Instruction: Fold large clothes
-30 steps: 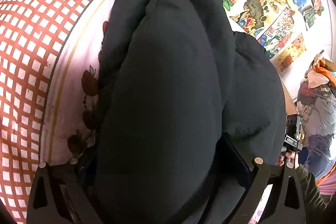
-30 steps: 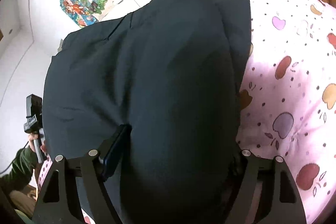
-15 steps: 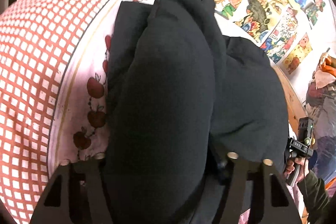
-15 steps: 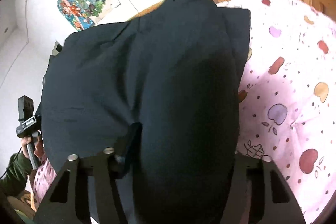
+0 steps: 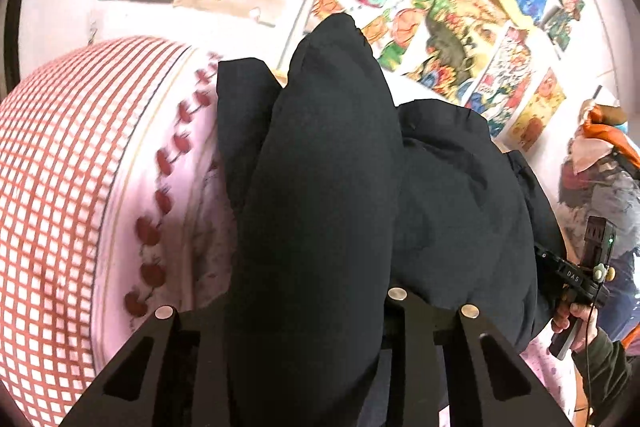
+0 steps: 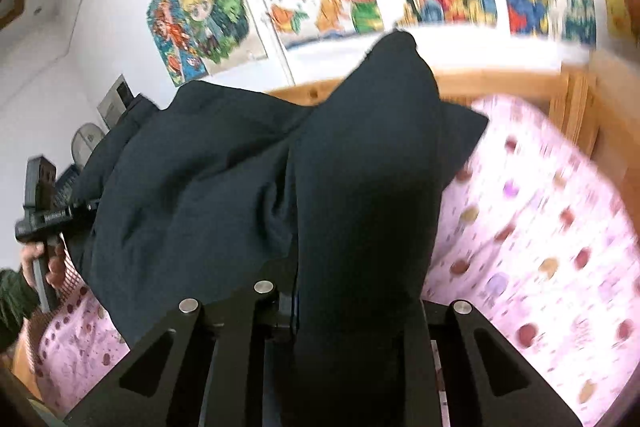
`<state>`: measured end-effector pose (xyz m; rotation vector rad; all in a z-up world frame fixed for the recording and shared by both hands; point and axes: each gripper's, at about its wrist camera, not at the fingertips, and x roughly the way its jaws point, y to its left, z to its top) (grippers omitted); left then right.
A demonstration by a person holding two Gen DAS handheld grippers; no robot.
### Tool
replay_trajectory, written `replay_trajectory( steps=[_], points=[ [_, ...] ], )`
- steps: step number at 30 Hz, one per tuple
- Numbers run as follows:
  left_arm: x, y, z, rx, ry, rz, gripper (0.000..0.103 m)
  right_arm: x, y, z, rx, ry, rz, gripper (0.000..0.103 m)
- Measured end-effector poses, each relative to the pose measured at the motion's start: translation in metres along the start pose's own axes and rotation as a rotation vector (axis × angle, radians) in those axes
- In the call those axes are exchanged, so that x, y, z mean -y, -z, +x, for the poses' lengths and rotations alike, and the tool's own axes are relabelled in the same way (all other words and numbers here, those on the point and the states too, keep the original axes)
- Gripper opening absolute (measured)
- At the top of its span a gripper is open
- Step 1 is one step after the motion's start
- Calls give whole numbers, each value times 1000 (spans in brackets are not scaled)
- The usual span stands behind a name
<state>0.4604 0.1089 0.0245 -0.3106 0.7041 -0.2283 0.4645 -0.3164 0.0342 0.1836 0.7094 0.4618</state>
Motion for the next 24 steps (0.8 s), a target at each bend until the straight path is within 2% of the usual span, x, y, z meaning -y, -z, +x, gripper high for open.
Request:
replay_trajectory(
  steps=[7,12,24],
  points=[
    [32,1,9,-6,55,49,28,4,-12,-36,45,63,-31,17],
    [52,8,14,-16,82,77,28,10,-3,-49,51,107,-39,17],
    [74,32,-3,-48,73,106,28,12,12,-74,37,123,-78,17]
  ],
)
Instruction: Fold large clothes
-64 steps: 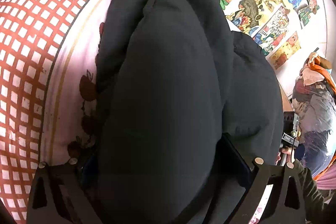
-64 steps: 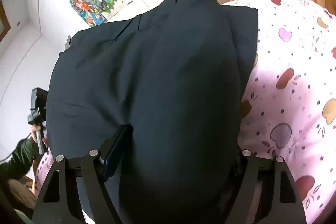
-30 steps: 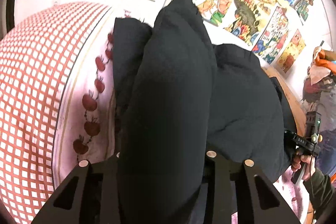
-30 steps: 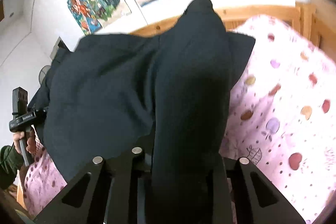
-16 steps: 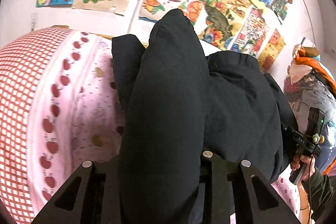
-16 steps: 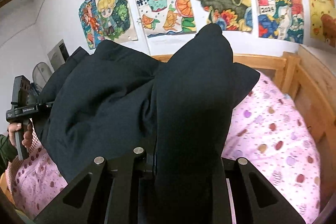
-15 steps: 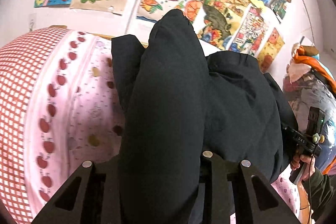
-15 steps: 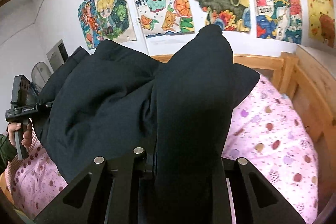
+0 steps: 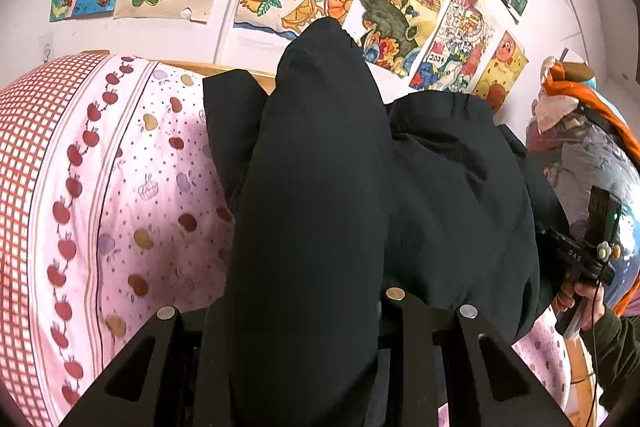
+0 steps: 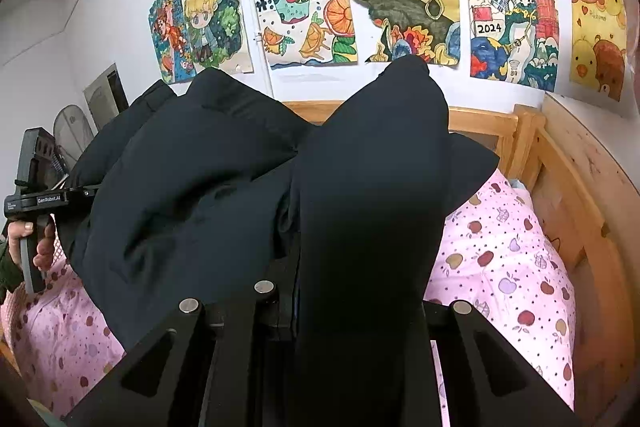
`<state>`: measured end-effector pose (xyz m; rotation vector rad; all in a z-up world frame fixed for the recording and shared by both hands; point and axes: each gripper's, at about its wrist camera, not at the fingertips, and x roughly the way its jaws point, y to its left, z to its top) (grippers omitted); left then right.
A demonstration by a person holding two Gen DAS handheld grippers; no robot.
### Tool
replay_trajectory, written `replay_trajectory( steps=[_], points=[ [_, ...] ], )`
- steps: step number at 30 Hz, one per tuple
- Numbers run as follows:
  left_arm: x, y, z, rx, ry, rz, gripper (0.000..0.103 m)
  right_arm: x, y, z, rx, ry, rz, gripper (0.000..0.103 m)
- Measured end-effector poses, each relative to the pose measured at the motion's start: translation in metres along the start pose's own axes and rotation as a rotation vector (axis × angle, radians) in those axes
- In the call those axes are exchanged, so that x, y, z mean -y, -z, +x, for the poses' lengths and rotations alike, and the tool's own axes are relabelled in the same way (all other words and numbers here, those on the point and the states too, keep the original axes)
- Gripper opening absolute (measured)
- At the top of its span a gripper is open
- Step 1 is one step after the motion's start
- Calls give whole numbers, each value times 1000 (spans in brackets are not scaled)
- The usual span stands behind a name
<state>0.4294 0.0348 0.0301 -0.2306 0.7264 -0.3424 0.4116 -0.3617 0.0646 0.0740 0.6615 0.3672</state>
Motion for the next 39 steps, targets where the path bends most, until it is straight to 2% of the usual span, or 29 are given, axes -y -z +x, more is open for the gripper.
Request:
replay_trajectory(
  steps=[13,17,22,24,25,27,29,30,32,34,35,36,37,39],
  points=[
    [-3,28,-3,-55,-33,-20,28,-1,22,-1,-44,-10,9,17],
    [-10,36,5,-91,-57,-31,30,5,35,11,-87,22,32,18],
    [-14,44,13,-142,-135,-46,42,6,46,20,-151,120,53,31],
    [-16,46,13,-154,-159,-68,48,0,48,20,-170,146,36,48],
    [-17,47,13,-159,-173,-74,49,-6,50,19,-173,165,15,51],
    [-16,50,13,-174,-199,-78,64,-15,51,17,-178,202,-13,58],
    [-15,53,12,-183,-234,-79,72,-19,51,15,-182,228,-14,64],
    [-13,55,11,-181,-264,-69,80,-19,49,15,-184,241,-9,66],
    [-9,57,5,-154,-314,-44,88,-19,49,11,-175,268,10,70],
    [-6,58,-2,-129,-333,-37,91,-20,51,8,-164,287,23,75],
    [-6,59,-7,-115,-338,-43,94,-22,52,6,-158,303,25,82],
    [-5,59,-10,-106,-339,-48,96,-23,52,4,-153,321,23,95],
    [-6,60,-12,-98,-341,-51,97,-26,52,0,-134,345,16,100],
    [-4,61,-20,-74,-348,-54,98,-29,52,-7,-101,351,4,101]
  ],
)
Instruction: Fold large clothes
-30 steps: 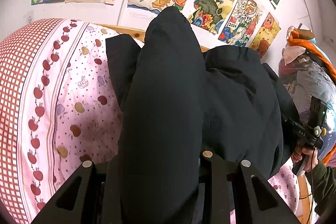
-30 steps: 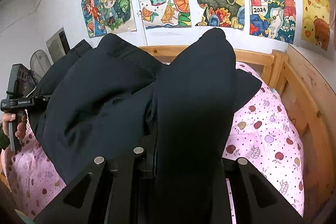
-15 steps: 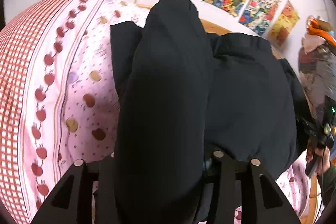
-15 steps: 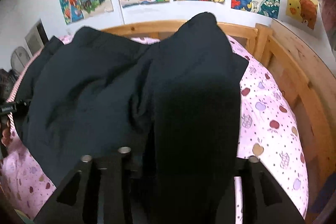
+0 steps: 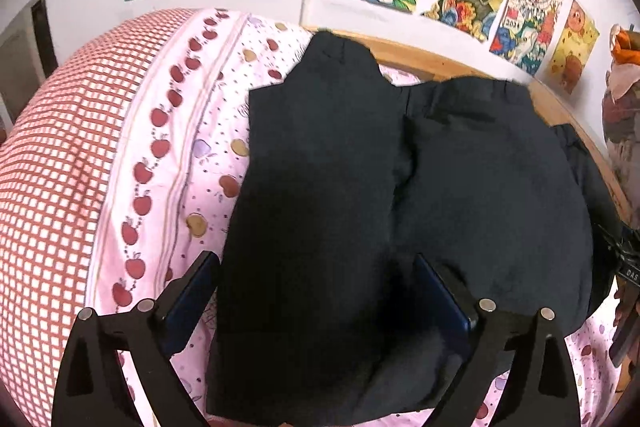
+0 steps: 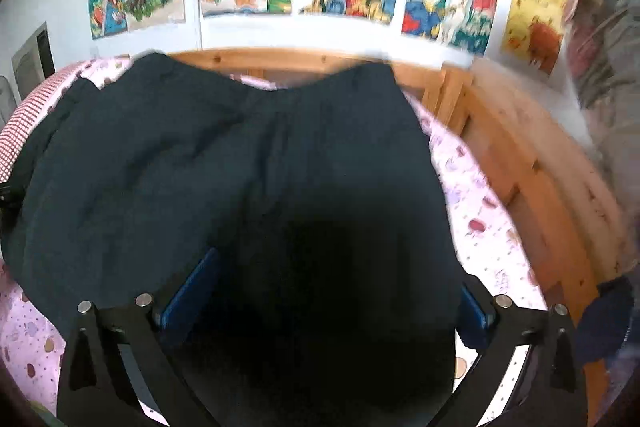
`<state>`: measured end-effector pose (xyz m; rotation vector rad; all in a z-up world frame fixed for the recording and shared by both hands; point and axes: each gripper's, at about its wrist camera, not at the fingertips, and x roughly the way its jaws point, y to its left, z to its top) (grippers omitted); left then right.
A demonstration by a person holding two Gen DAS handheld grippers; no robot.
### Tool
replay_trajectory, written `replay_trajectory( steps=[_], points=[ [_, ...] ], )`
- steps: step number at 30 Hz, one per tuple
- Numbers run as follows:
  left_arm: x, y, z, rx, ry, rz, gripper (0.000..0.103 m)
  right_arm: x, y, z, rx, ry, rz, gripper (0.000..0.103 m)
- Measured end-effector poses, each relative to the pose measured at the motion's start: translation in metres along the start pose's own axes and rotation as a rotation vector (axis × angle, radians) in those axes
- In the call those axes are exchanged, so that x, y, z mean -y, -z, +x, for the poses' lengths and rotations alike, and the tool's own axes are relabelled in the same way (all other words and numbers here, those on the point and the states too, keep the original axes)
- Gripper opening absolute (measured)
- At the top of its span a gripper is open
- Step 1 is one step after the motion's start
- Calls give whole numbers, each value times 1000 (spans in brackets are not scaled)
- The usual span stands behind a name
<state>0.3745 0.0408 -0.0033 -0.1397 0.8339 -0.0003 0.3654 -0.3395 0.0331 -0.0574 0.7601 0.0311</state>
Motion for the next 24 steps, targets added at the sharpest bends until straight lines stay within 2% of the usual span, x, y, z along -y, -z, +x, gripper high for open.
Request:
replay_trajectory(
  steps=[11,18,24],
  points=[
    [9,-1,-48,140,-8,5,103,-12,3,-41,61,-4,-40,102],
    [23,5,-76,187,21,-7,103,-29,6,-90,154,-30,-95,102],
    [32,22,-103,249,56,-4,103,-34,15,-125,210,-57,-74,102]
  ],
)
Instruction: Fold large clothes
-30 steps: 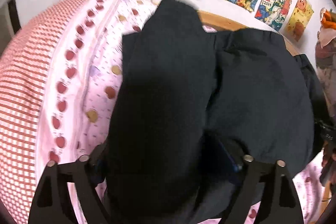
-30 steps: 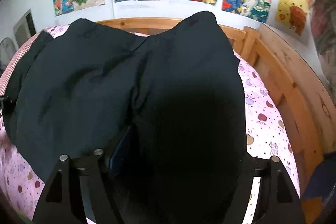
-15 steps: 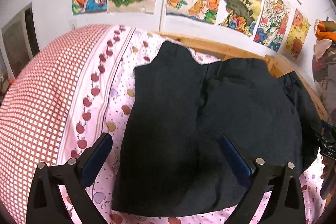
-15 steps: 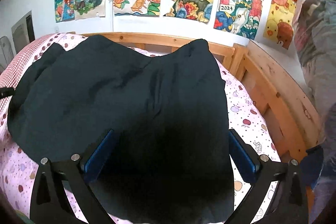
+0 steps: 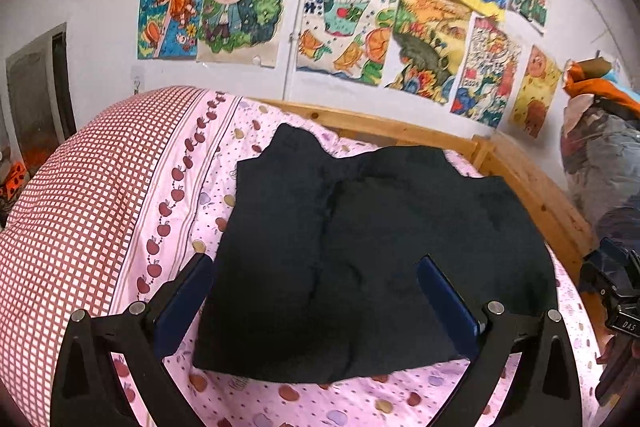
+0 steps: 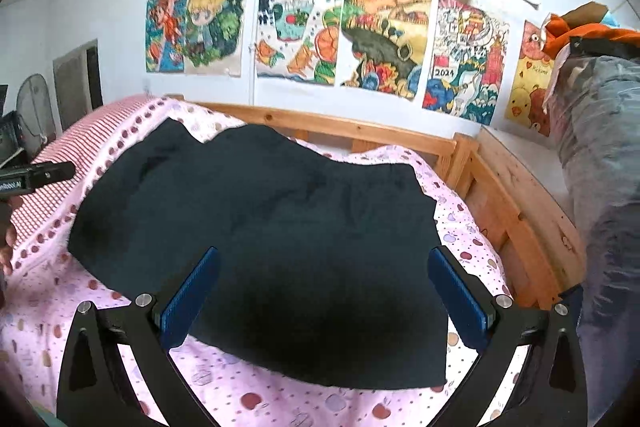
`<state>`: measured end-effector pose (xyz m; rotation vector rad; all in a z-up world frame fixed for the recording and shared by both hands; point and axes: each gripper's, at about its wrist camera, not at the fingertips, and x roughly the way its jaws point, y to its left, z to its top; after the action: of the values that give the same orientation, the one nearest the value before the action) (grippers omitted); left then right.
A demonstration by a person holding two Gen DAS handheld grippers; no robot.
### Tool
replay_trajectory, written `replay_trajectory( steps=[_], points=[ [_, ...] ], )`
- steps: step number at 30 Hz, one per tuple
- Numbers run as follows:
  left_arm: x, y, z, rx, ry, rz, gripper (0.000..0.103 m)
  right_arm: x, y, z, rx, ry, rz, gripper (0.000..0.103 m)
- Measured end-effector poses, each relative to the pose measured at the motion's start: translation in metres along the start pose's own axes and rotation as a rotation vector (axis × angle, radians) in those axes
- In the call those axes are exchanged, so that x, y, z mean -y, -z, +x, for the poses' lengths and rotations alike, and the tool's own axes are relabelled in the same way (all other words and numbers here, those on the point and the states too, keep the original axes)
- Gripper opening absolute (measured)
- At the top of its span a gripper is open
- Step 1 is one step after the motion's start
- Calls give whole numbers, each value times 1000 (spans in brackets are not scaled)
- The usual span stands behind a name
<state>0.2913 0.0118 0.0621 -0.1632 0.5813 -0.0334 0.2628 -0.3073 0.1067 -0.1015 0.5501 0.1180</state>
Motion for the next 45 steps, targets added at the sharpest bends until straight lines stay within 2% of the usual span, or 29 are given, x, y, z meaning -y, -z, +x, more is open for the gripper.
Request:
replay_trajectory(
  steps=[9,13,18,23,30,34,39,45],
  points=[
    [15,15,-48,108,40,32,103,-12,6,-42,65,-27,17,102],
    [26,22,-62,139,1,94,103,-17,9,-56,98,-35,37,102],
    [35,32,-76,171,-7,158,103,-26,15,-70,152,-10,64,102],
    [31,39,-87,180,25,136,103,-37,22,-81,187,6,67,102],
    [18,56,-95,225,18,93,103,-50,33,-93,232,17,62,102],
    [16,69,-99,245,9,107,103,-57,45,-100,263,10,55,102],
    [22,97,-100,227,44,132,103,-62,63,-104,260,2,47,102],
    [34,122,-92,165,82,170,103,-64,83,-103,206,-11,62,102]
  ],
)
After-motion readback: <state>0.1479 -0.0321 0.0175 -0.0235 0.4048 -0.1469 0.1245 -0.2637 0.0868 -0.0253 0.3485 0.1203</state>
